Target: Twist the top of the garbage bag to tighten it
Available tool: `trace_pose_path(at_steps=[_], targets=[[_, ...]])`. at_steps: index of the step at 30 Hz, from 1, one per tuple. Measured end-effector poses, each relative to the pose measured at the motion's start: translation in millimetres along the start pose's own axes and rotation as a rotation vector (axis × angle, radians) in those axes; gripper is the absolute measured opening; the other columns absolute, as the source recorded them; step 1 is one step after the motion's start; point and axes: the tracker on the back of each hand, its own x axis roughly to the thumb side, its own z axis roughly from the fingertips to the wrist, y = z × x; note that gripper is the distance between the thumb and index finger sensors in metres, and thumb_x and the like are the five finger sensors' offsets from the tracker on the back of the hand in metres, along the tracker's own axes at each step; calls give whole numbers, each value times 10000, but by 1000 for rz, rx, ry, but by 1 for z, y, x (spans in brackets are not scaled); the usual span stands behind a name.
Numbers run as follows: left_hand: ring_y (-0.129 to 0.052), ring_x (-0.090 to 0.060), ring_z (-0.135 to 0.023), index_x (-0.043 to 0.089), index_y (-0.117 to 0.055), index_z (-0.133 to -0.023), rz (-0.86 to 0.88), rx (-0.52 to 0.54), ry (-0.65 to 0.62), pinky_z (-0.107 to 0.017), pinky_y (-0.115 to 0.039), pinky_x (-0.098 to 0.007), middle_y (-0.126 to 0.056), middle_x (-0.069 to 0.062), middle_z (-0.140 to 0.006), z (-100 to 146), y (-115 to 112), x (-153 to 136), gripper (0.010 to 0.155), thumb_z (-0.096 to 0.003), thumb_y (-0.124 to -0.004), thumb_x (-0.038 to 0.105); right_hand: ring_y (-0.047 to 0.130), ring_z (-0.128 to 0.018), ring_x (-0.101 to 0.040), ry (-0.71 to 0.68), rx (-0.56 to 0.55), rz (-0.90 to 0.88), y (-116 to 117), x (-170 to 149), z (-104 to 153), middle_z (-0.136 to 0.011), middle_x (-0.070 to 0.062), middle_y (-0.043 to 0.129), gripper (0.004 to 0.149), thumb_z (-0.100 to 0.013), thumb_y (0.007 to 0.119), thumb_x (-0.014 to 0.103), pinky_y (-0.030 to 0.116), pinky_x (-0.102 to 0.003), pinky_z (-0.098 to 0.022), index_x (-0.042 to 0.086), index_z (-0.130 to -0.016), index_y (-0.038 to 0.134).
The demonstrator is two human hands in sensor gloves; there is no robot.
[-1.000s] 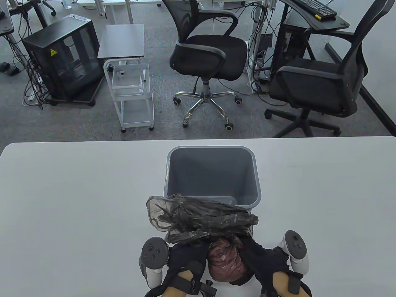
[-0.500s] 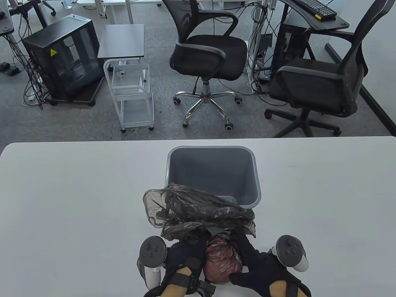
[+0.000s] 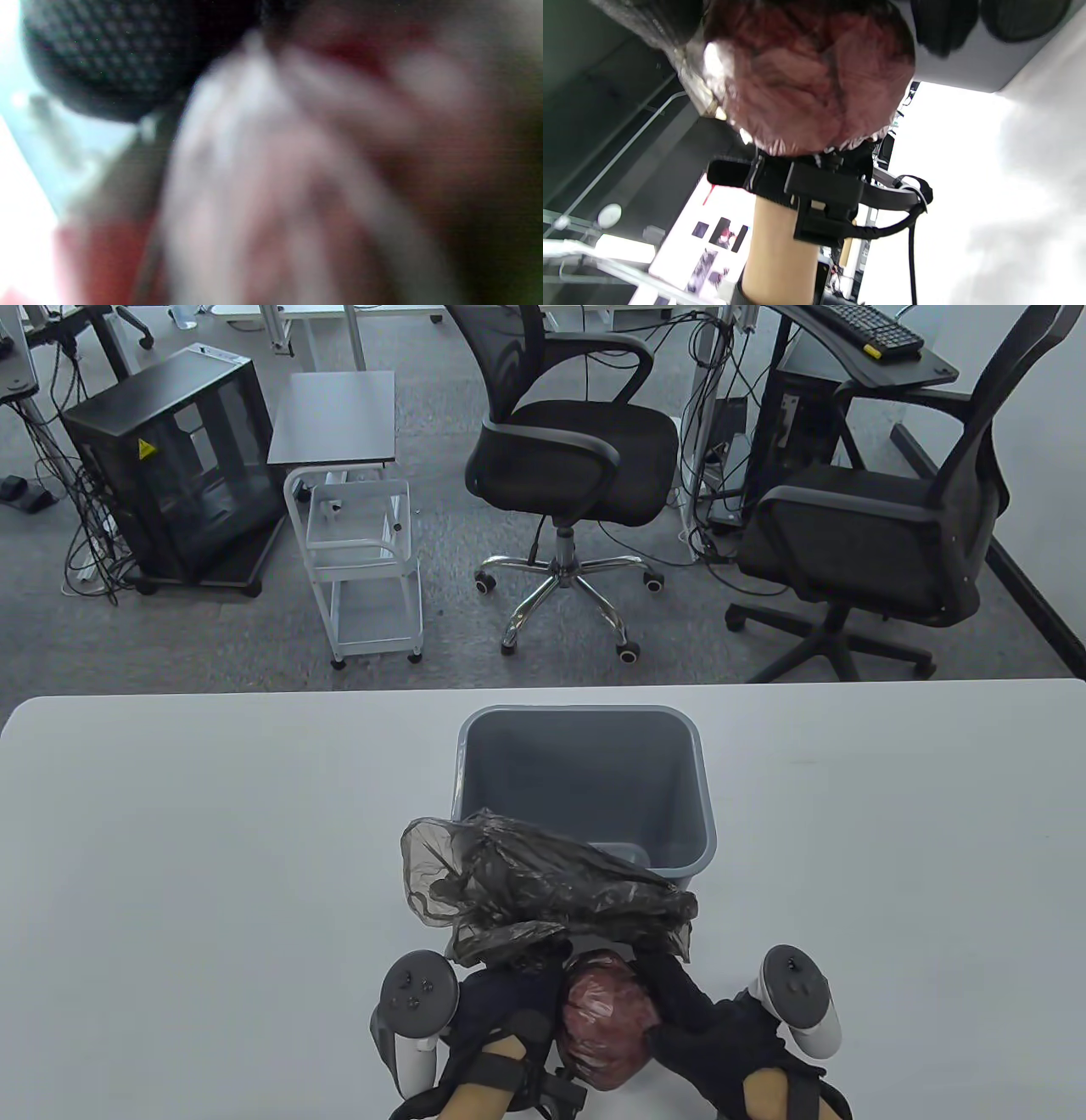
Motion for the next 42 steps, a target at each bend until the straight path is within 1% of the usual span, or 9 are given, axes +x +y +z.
trace_pose_path(at_steps=[3,6,12,17,22,25,29,35,42], targets=[[-1093,-155,-337,198,-825,-735,6,-10,1,-130,-951,-315,-807,-70,-874,0,-1,1,384,-508,-705,482,581,-889,-581,-4,4,85,0,5,-1,-1045,-324,192,1039,-527,730,668,568,-714,-597,139,-1042,-1],[-1069,-198,-367,198,-826,-733,23,-6,-6,-191,-937,-363,-806,-70,-873,0,-2,0,386,-503,-704,483,760,-758,-582,2,-106,-23,-5,2,1,-1000,-361,424,935,-557,671,605,695,-656,-537,69,-1044,80],[-970,-290,-683,207,-821,-750,62,-38,-25,-406,-873,-501,-770,-64,-925,0,-6,1,389,-506,-705,488,965,-550,-510,30,-141,-174,-9,-5,4,-868,-388,652,850,-569,604,567,845,-585,-383,-7,-1038,188],[-1064,-241,-445,200,-837,-732,-24,-1,-31,-203,-933,-374,-815,-70,-874,0,0,4,387,-499,-717,485,994,-527,-468,38,-113,-166,-6,-4,3,-852,-367,699,846,-572,612,575,855,-572,-365,-18,-1042,233],[-1075,-227,-397,198,-833,-739,-23,-14,-16,-166,-936,-351,-813,-75,-874,0,-1,4,388,-505,-715,484,804,-736,-550,-2,-145,-93,-7,-2,3,-991,-349,479,906,-566,646,617,720,-648,-505,37,-1059,154],[-1072,-224,-391,210,-841,-733,-27,-27,-21,-175,-936,-353,-827,-68,-863,0,-3,3,389,-502,-712,495,861,-695,-513,-11,-173,-128,-9,-1,4,-948,-356,563,833,-578,624,549,750,-627,-488,21,-1058,193],[-959,-320,-709,223,-846,-743,62,-98,-28,-417,-876,-494,-784,-68,-934,-1,-9,1,394,-507,-709,507,990,-540,-410,21,-229,-133,-14,-3,6,-847,-340,716,760,-574,585,494,844,-553,-390,-3,-1053,266],[-1090,-210,-314,218,-859,-723,-42,-31,-24,-121,-945,-330,-853,-62,-848,1,-4,5,391,-497,-721,506,989,-529,-413,32,-227,-153,-13,-4,7,-831,-323,748,756,-576,574,505,838,-560,-384,-7,-1053,289],[-1104,-170,-218,211,-856,-725,-57,-16,19,-44,-947,-288,-855,-72,-839,2,-3,5,390,-497,-725,500,930,-613,-462,5,-197,-156,-10,-4,5,-906,-328,663,811,-579,602,556,793,-596,-435,4,-1062,256]])
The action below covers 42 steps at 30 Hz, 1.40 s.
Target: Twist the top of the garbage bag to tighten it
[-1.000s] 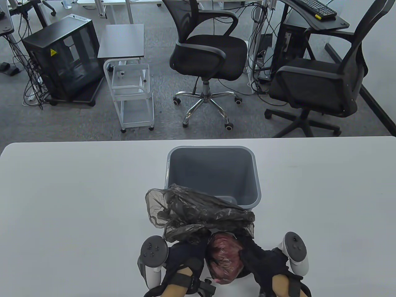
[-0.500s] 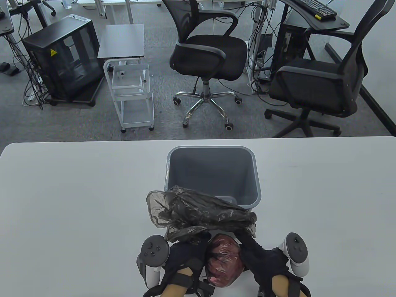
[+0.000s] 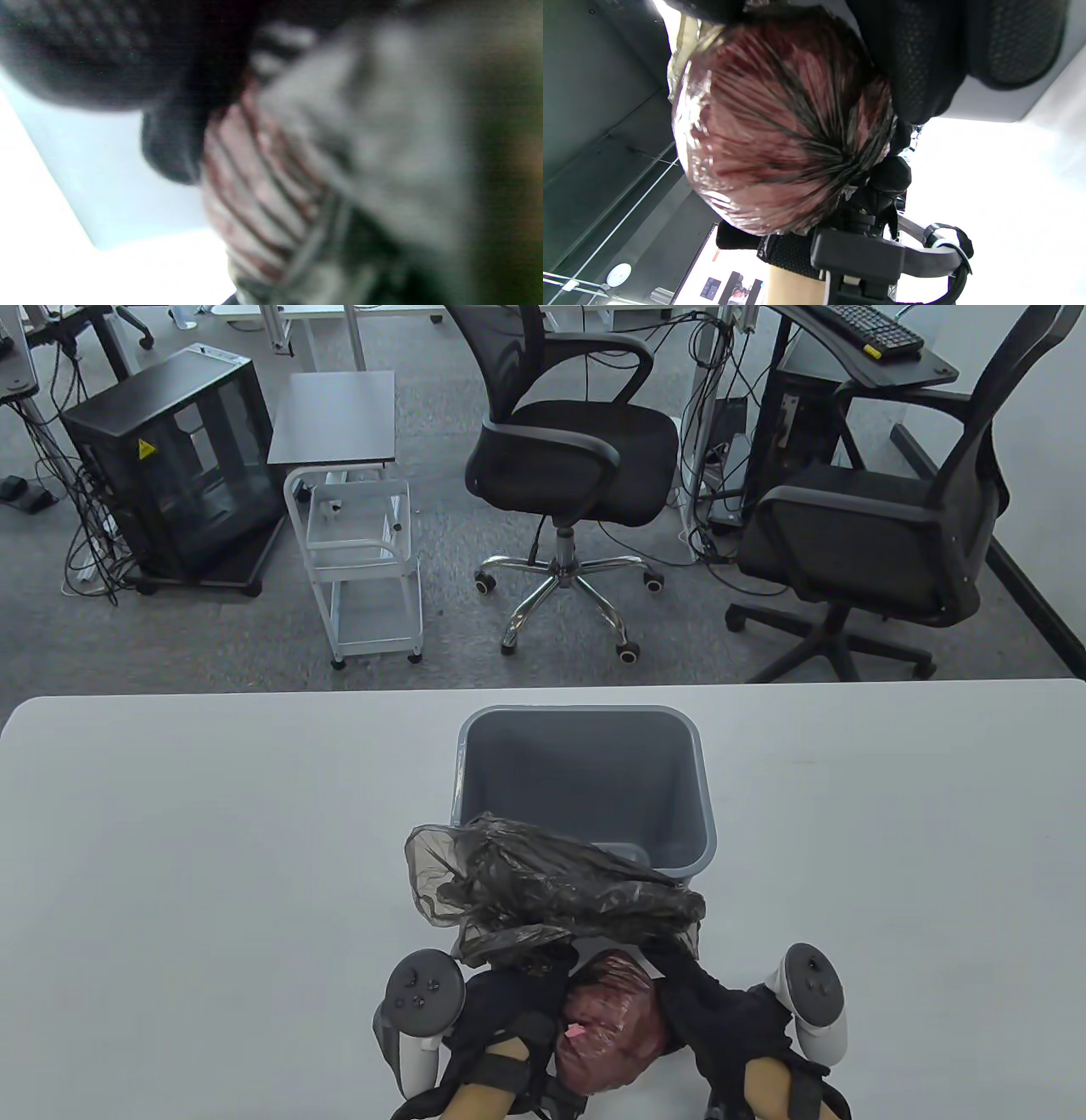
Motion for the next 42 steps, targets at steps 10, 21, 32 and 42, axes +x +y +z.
trace_pose_path(at_steps=[10,21,32,42], targets=[[-1099,-188,-278,221,-852,-729,25,5,-1,-110,-952,-321,-851,-64,-843,-1,1,-1,395,-499,-712,509,925,-627,-427,-27,-19,27,0,5,-1,-917,-321,637,791,-579,603,524,779,-591,-462,18,-1067,239],[-1102,-135,-172,201,-849,-733,30,12,29,-12,-947,-256,-845,-77,-849,-1,5,-2,390,-503,-727,491,830,-721,-496,-65,60,14,4,5,-2,-1003,-317,514,989,-530,687,714,711,-653,-504,57,-1088,203],[-1051,-265,-580,218,-837,-758,37,-2,-8,-288,-940,-433,-768,-89,-941,-1,0,-4,402,-510,-697,502,909,-659,-450,-25,-36,50,-2,2,0,-931,-322,640,854,-568,642,599,749,-620,-486,-13,-1063,312],[-1105,-188,-223,225,-846,-755,93,-25,-22,-60,-951,-291,-834,-70,-881,-2,-2,-4,401,-507,-711,510,840,-733,-491,-46,-27,61,-2,3,0,-1000,-320,509,919,-558,658,637,717,-638,-515,6,-1066,224]])
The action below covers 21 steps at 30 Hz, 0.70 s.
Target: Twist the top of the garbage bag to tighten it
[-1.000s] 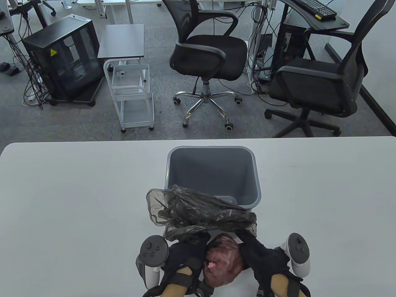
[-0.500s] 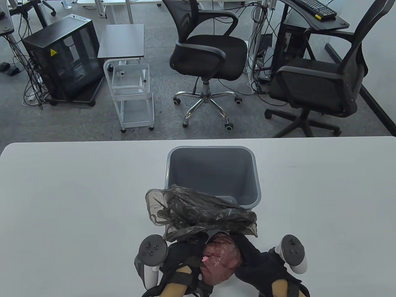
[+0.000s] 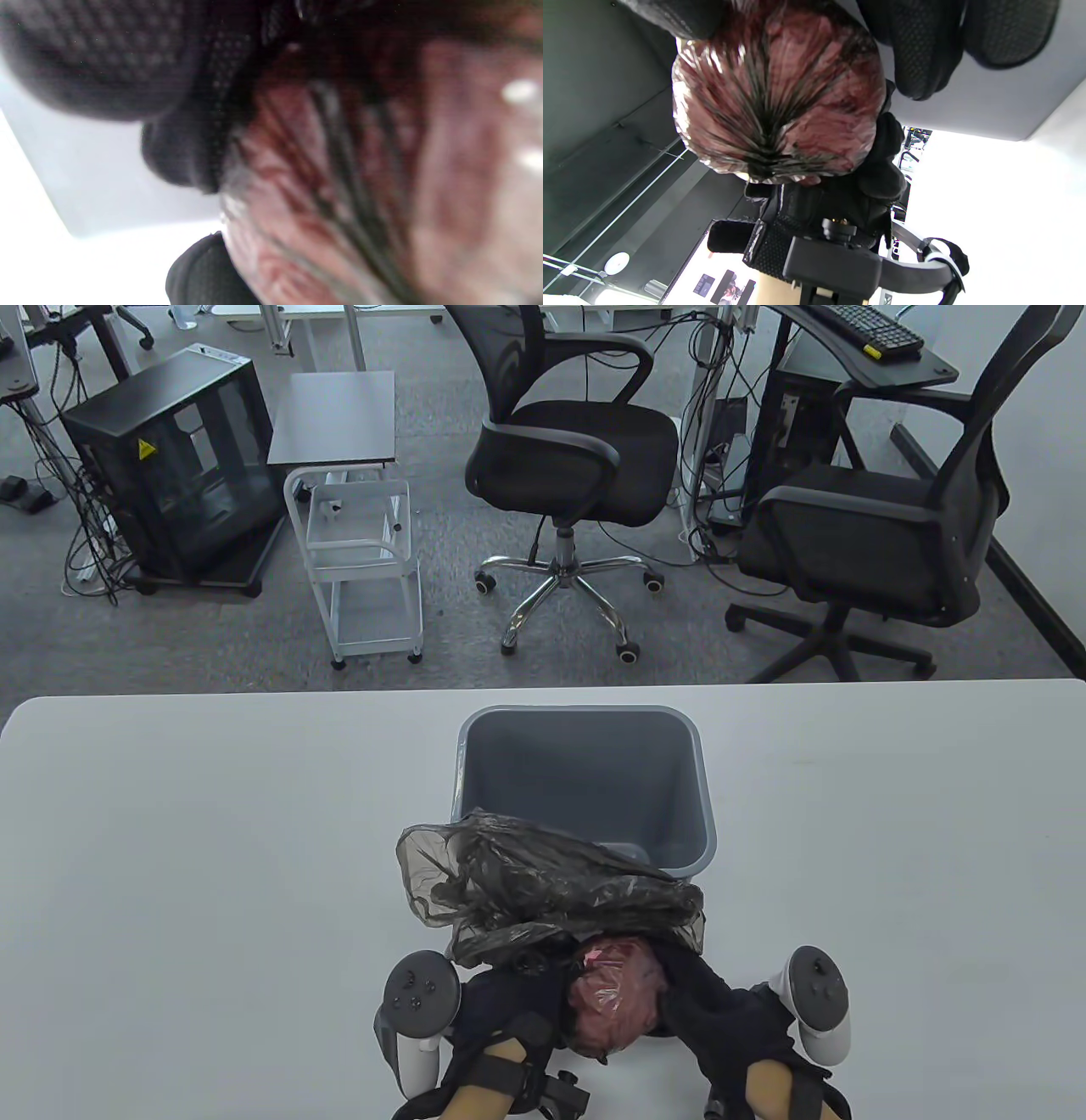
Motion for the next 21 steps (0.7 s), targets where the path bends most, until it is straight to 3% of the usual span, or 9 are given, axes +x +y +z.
trace_pose_path(at_steps=[4,7,8,10,13,17,21], targets=[[-1101,-205,-259,223,-853,-751,6,-42,7,-100,-948,-322,-841,-80,-873,-1,-4,-2,405,-503,-711,510,896,-678,-455,4,-38,1,-3,1,1,-942,-337,593,877,-567,642,599,748,-616,-491,-13,-1059,252],[-1006,-297,-638,222,-840,-771,15,-55,-3,-330,-909,-467,-752,-89,-964,-1,-7,-2,410,-508,-705,506,946,-621,-423,18,-65,14,-6,0,2,-887,-331,676,851,-568,628,585,783,-595,-459,-23,-1053,282],[-988,-305,-665,220,-838,-773,21,-51,-9,-361,-897,-483,-731,-89,-981,-1,-7,-2,410,-509,-706,504,955,-611,-418,23,-64,12,-6,0,2,-876,-330,691,846,-569,624,583,789,-591,-454,-25,-1051,288],[-1060,-260,-462,222,-843,-766,22,-54,-12,-237,-935,-386,-762,-80,-957,-1,-7,-2,408,-507,-709,507,968,-591,-410,28,-61,3,-5,0,2,-854,-324,721,847,-568,620,587,797,-588,-442,-31,-1048,297],[-1086,-225,-313,233,-851,-757,-10,-27,-20,-127,-952,-321,-809,-64,-917,0,-3,1,406,-503,-712,517,963,-591,-418,43,-35,-12,-3,-1,2,-856,-316,729,871,-565,621,612,790,-596,-442,-33,-1049,292],[-1093,-211,-253,232,-857,-752,14,-40,-11,-82,-953,-302,-830,-63,-896,0,-4,0,405,-502,-715,518,875,-690,-488,27,-30,-28,-2,-1,2,-963,-336,568,903,-564,628,629,732,-636,-493,-15,-1057,232],[-1091,-222,-280,234,-859,-751,16,-69,-16,-113,-952,-320,-833,-65,-893,-1,-7,-1,408,-502,-711,521,919,-645,-456,21,-57,-22,-4,1,3,-907,-330,655,858,-570,616,596,763,-614,-470,-23,-1053,271]])
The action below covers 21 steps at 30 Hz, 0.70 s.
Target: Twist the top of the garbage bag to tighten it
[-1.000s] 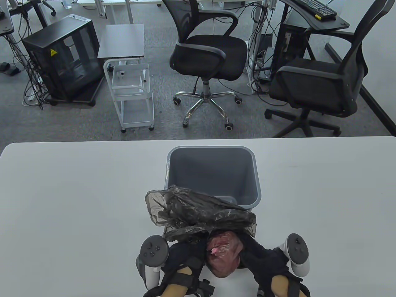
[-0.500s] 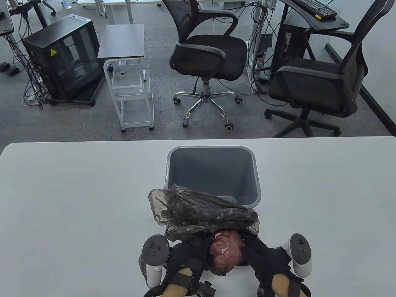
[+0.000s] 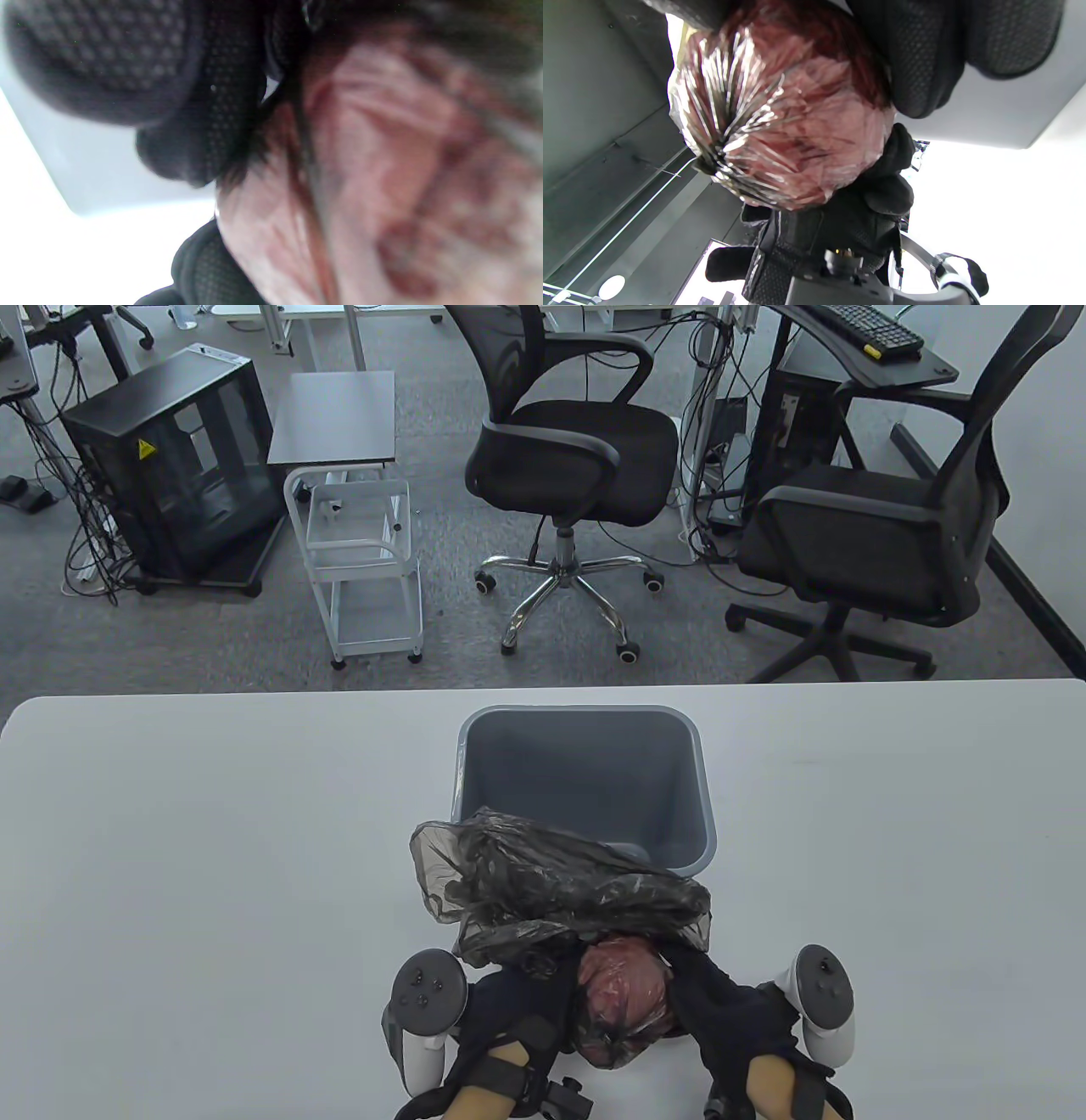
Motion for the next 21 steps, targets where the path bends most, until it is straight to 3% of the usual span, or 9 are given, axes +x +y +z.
trace_pose_path(at_steps=[2,3,4,5,7,11,16,18,21], targets=[[-1064,-265,-457,230,-845,-765,15,-8,0,-257,-932,-405,-768,-77,-954,0,-2,-1,408,-509,-703,514,942,-617,-440,0,-20,24,-2,1,0,-880,-326,691,844,-569,610,586,780,-602,-454,-27,-1052,287],[-994,-293,-663,229,-846,-766,25,-5,1,-332,-913,-452,-718,-80,-993,0,-3,-2,408,-510,-702,512,963,-591,-422,6,-20,32,-2,1,0,-859,-320,721,838,-568,604,585,795,-592,-438,-30,-1050,300],[-955,-326,-718,221,-849,-764,36,-3,1,-384,-888,-495,-685,-88,-1015,0,-3,-2,408,-508,-706,506,968,-583,-417,10,-14,29,-2,1,0,-850,-317,731,835,-568,599,582,799,-589,-434,-32,-1049,303],[-972,-320,-700,222,-852,-760,41,-3,-1,-375,-897,-485,-690,-87,-1013,0,-3,-1,408,-507,-708,508,980,-565,-411,15,-16,21,-2,0,1,-837,-316,745,834,-568,599,582,806,-585,-424,-36,-1047,309],[-1070,-242,-486,228,-860,-753,51,-4,-2,-256,-943,-390,-743,-80,-979,0,-1,-1,408,-507,-709,517,1000,-528,-397,28,-16,12,-1,1,1,-807,-308,781,833,-566,598,586,821,-577,-402,-40,-1043,328],[-1103,-194,-301,237,-874,-737,4,50,-6,-108,-954,-314,-830,-63,-901,2,3,2,405,-503,-711,525,996,-534,-402,26,19,-6,1,0,0,-813,-299,789,844,-566,603,608,814,-585,-407,-38,-1046,348],[-1107,-182,-249,229,-876,-737,30,73,12,-71,-953,-301,-847,-69,-877,2,7,1,408,-502,-717,522,830,-746,-498,-30,123,0,9,1,-3,-1012,-316,492,974,-544,679,680,711,-648,-518,26,-1073,188],[-1106,-178,-256,236,-875,-740,30,69,9,-77,-953,-300,-850,-65,-876,2,7,1,411,-503,-712,530,833,-754,-483,-42,134,18,11,2,-4,-1011,-313,497,981,-540,684,679,713,-643,-526,24,-1071,181],[-1092,-199,-325,253,-861,-775,66,34,-11,-151,-950,-329,-830,-48,-906,2,5,0,459,-510,-684,583,889,-683,-471,-12,72,-1,7,3,-3,-923,-312,649,907,-560,644,628,745,-622,-496,-6,-1060,232]])
